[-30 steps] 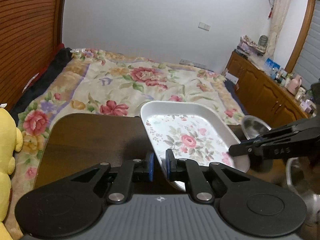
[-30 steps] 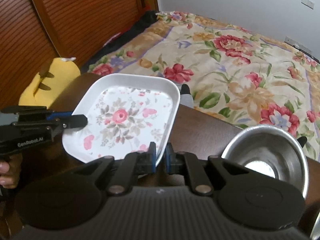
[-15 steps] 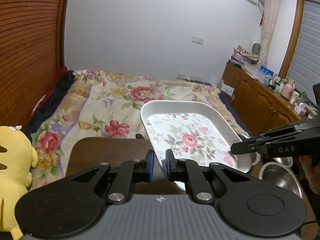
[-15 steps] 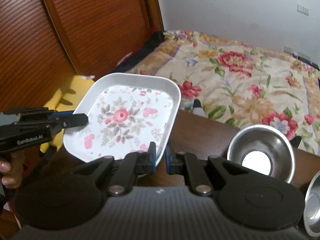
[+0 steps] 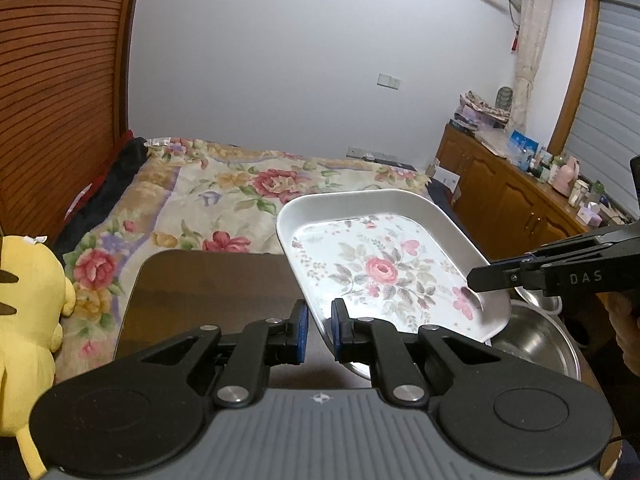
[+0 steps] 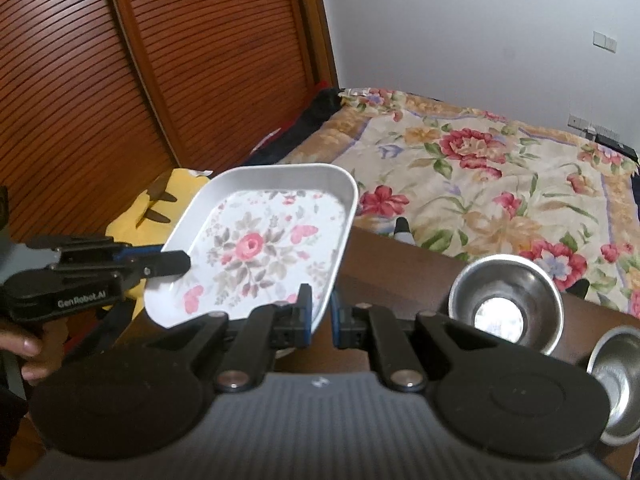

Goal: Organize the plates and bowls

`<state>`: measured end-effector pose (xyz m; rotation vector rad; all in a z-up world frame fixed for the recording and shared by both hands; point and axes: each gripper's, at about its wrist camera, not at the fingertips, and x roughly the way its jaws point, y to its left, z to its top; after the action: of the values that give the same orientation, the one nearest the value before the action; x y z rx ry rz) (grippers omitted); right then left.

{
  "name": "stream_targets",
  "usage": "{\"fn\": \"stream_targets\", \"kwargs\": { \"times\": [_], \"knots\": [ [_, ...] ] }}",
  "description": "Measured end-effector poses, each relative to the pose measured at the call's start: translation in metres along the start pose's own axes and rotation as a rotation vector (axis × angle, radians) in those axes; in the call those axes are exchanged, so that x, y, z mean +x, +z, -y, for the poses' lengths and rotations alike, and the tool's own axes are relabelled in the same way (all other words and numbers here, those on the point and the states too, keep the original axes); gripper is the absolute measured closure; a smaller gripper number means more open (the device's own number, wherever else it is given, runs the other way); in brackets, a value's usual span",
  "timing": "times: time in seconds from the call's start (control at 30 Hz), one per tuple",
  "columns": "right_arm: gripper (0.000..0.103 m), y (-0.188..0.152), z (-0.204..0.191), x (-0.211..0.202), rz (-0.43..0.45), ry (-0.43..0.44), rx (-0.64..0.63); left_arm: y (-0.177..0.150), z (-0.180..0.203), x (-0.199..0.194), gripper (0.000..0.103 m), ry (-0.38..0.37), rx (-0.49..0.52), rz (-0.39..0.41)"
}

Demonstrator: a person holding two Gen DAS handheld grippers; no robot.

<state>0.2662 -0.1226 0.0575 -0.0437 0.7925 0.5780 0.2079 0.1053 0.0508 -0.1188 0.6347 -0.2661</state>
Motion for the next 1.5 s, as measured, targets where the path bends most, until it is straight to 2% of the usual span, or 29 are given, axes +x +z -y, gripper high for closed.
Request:
{"fn": "stream_targets", "kwargs": {
  "times": [0.83, 1.5],
  "knots": [
    [0.092, -0.061, -0.028, -0.035, 0.02, 0.02, 0.028, -0.042, 0.013, -0.043, 0.09, -0.015, 0.009, 0.024],
    [0.092, -0.11, -0.039, -0.038, -0.004, 0.028, 0.055, -0.086, 0.019, -0.063, 0.09, -0.034, 0.016, 0.007]
  ]
}}
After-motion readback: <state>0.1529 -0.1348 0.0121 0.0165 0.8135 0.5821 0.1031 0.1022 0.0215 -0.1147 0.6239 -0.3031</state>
